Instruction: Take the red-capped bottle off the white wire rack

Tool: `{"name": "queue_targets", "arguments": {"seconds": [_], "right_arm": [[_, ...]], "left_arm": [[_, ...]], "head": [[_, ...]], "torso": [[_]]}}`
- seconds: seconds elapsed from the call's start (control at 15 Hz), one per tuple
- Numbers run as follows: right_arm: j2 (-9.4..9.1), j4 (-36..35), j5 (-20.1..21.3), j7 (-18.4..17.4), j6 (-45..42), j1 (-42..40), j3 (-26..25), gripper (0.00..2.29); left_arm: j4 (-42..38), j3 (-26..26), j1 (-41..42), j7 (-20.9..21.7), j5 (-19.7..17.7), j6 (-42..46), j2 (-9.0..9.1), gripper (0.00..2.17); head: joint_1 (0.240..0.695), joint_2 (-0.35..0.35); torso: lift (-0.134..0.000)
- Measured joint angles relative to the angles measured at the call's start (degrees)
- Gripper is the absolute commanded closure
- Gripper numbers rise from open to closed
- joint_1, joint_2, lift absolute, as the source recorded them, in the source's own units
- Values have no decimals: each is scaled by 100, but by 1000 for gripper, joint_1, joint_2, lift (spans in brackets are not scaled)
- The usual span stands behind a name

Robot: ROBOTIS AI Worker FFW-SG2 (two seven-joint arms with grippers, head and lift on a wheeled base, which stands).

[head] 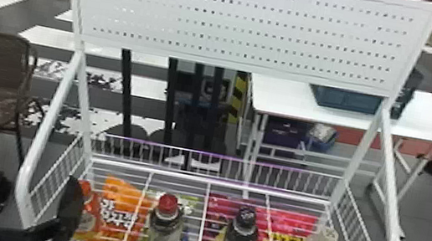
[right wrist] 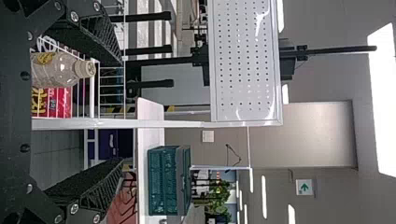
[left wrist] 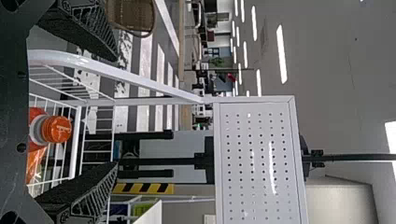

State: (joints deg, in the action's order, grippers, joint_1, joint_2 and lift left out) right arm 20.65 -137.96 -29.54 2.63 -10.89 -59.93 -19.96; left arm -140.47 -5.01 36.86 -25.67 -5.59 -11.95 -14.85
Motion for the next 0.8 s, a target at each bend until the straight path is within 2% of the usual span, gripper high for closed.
{"name": "queue_targets", "arguments": {"seconds": [0.8], "right_arm": [[18, 136, -7, 8, -5, 115, 38, 171]], "left_arm": [[68, -107, 23, -20, 23, 41, 0, 90]], "head": [[499, 0]], "torso": [[0]]}}
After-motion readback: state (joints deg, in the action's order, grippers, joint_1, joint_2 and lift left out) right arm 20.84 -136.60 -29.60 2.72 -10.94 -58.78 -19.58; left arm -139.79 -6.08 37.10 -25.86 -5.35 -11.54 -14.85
